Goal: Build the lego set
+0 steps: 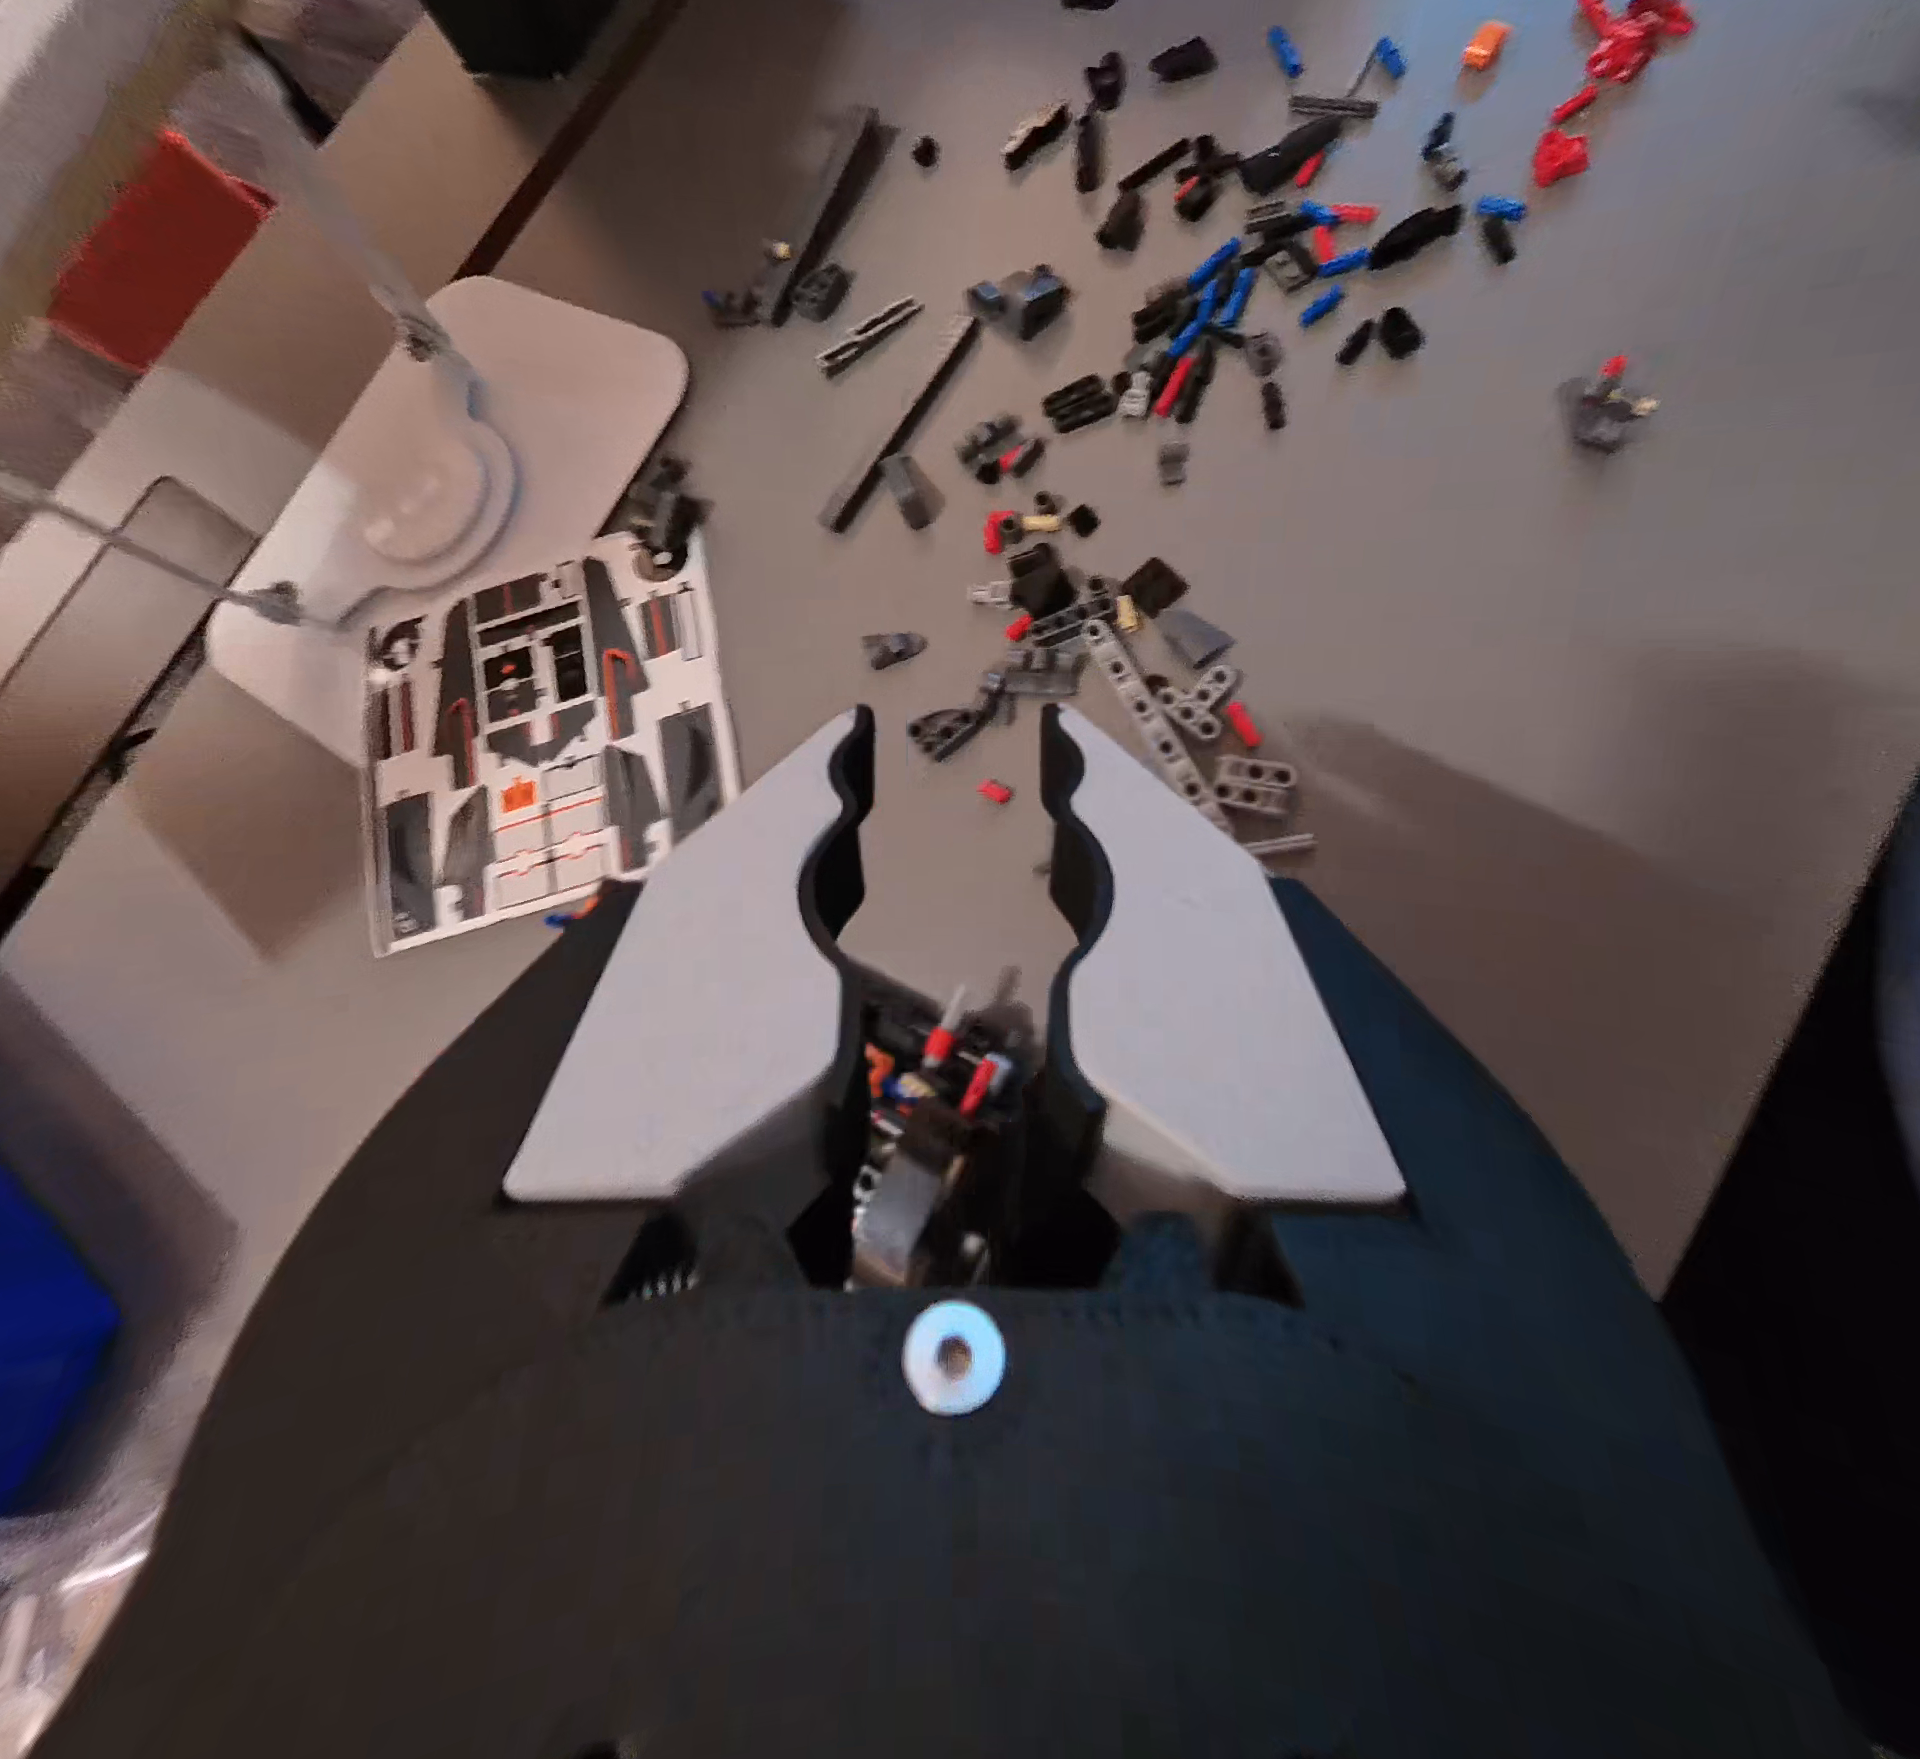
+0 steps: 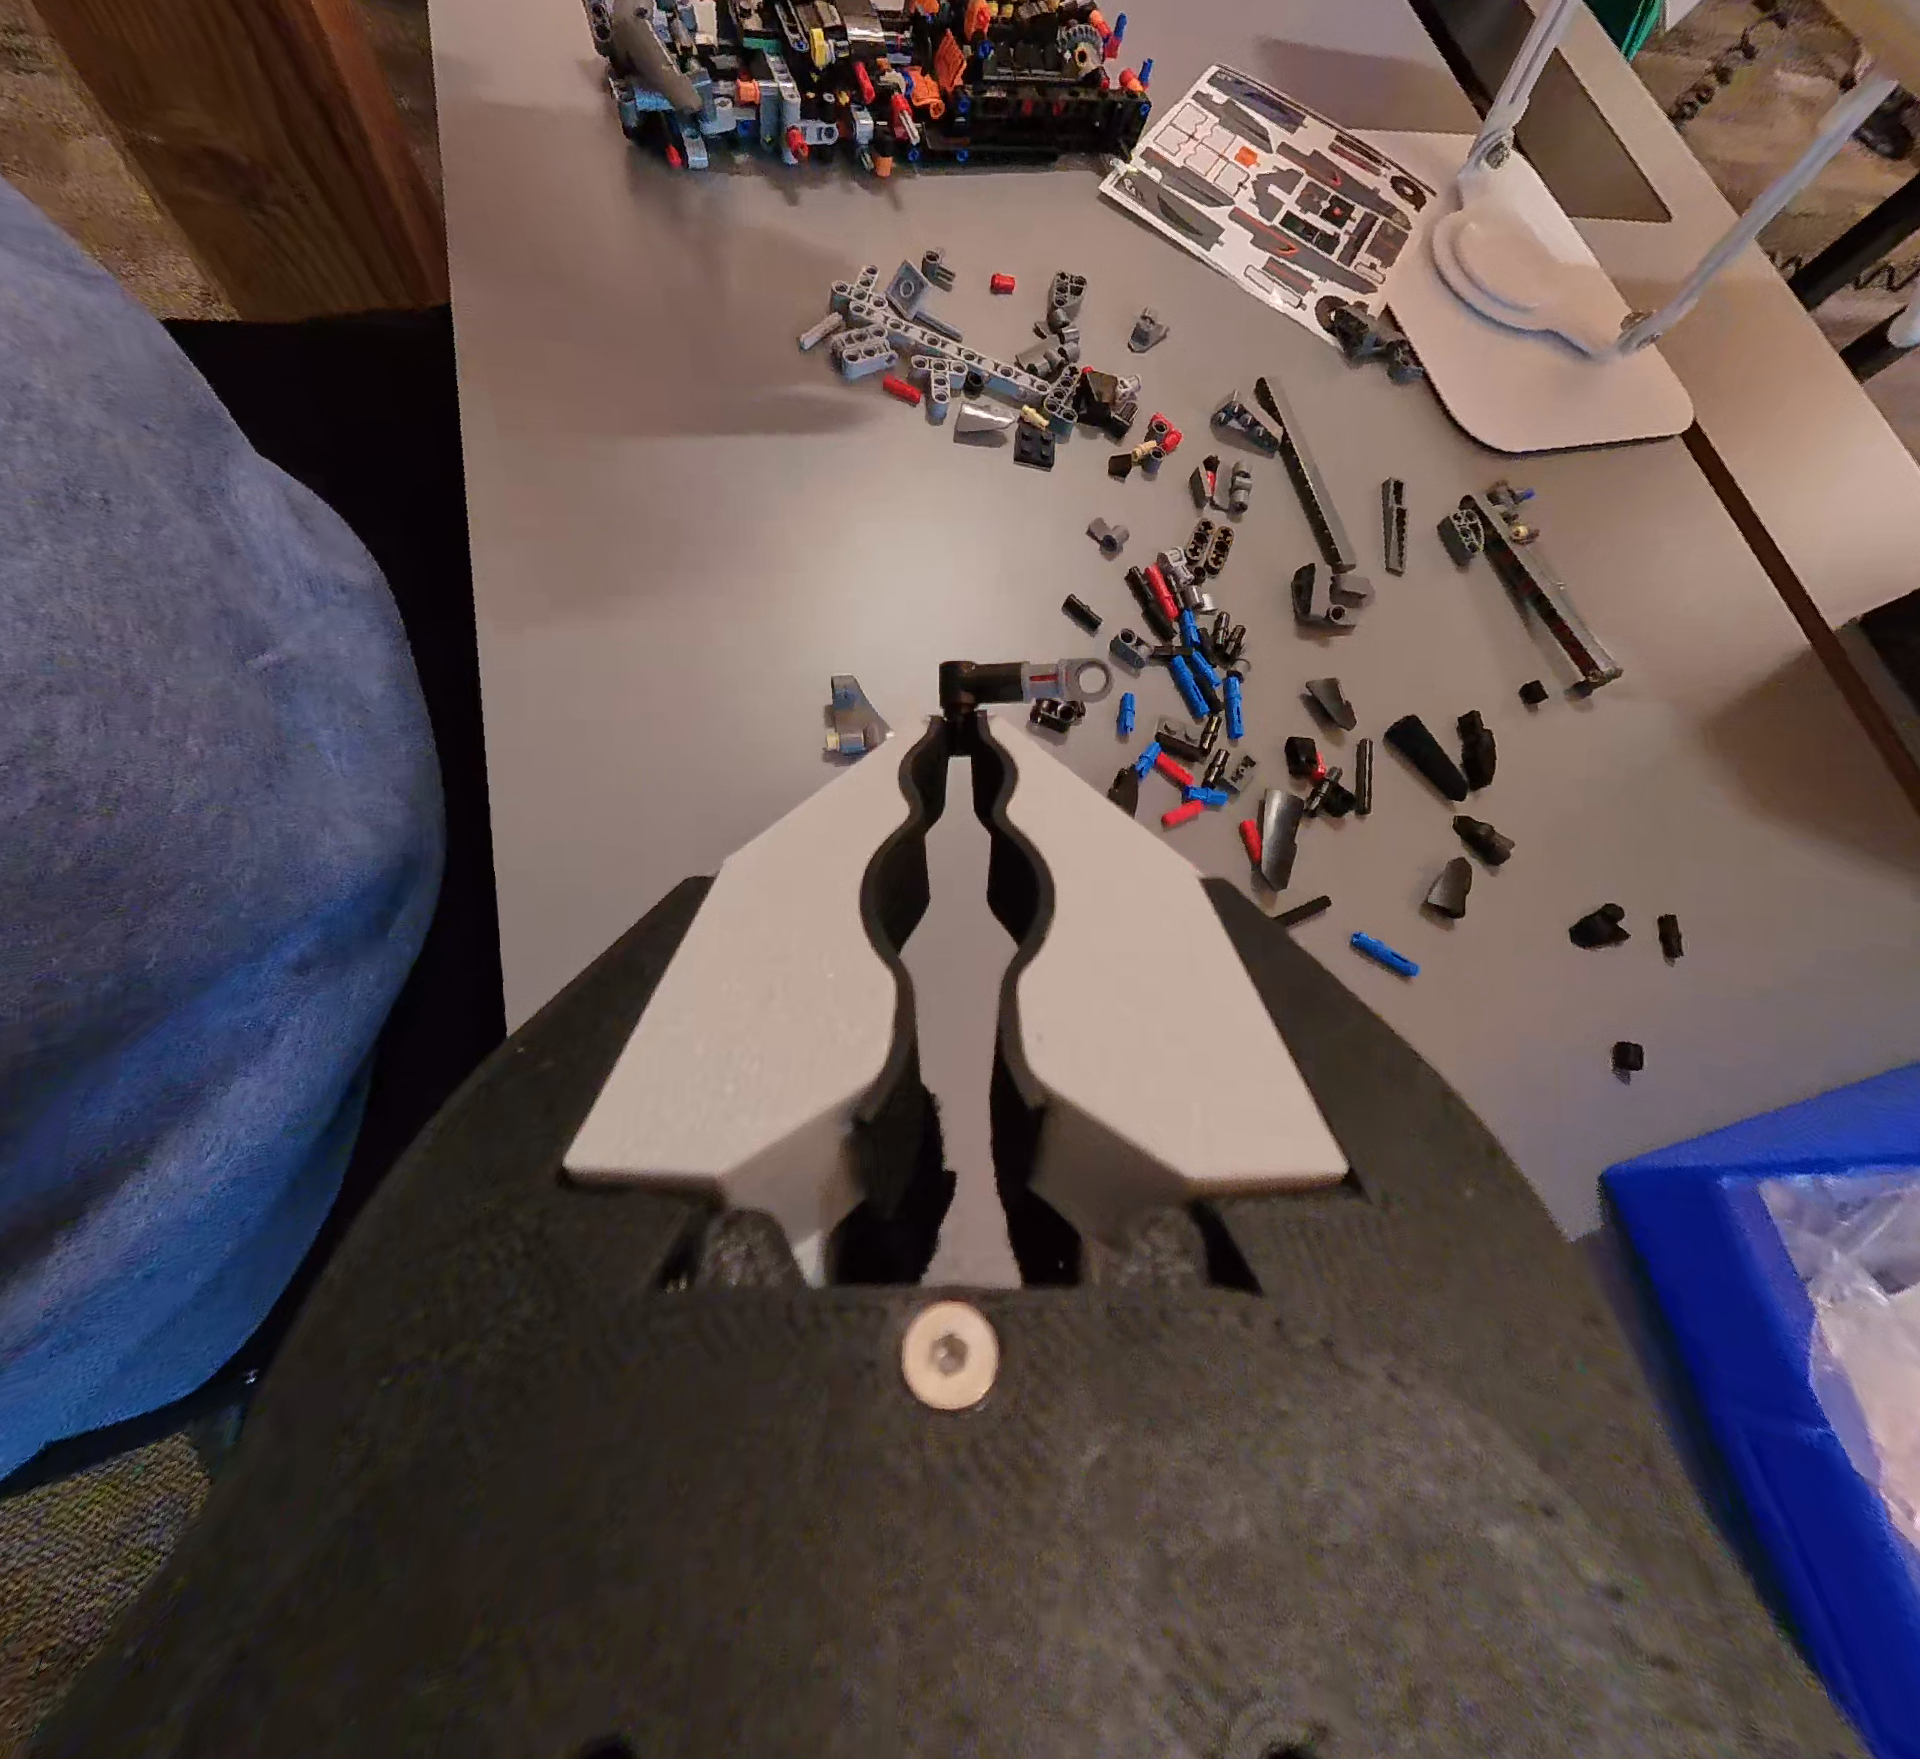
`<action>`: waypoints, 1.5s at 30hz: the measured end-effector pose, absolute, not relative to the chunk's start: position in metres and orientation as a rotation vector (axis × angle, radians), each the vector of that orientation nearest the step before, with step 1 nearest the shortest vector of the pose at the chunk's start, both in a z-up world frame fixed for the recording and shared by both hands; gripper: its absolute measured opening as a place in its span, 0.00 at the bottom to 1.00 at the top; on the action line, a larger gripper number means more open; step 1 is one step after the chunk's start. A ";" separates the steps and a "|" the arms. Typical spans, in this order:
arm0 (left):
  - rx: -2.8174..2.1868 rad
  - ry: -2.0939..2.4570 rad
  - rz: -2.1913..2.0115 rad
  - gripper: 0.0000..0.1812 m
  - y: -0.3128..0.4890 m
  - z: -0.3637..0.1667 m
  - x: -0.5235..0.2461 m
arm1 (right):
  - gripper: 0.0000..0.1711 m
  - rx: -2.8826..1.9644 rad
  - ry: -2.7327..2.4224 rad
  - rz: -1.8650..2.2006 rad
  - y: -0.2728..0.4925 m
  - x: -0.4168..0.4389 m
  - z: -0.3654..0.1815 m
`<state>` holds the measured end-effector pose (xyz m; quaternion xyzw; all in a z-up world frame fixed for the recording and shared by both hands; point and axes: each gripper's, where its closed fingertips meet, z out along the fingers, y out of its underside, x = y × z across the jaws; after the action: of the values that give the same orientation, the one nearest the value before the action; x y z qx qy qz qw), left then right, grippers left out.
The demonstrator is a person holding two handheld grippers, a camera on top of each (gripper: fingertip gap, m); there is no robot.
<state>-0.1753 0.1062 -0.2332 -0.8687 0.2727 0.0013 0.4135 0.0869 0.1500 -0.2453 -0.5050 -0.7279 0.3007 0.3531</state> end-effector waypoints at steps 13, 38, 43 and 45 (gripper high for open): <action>-2.155 0.908 -0.061 0.18 0.213 -0.242 -0.131 | 0.01 -1.319 -1.866 0.825 0.154 0.094 -0.256; -2.348 1.013 -0.055 0.00 0.390 -0.354 -0.095 | 0.01 -1.323 -1.816 0.946 0.169 0.112 -0.271; -2.335 1.011 -0.041 0.00 0.388 -0.355 -0.089 | 0.01 -1.319 -1.809 0.951 0.169 0.115 -0.272; -2.315 0.989 -0.063 0.00 0.388 -0.347 -0.088 | 0.01 -1.316 -1.806 0.950 0.168 0.117 -0.271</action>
<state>-0.0882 0.3883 -0.3469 -0.8749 0.3739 -0.0239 0.3068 0.1172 0.1680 -0.2707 -0.5079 -0.6969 0.3667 0.3493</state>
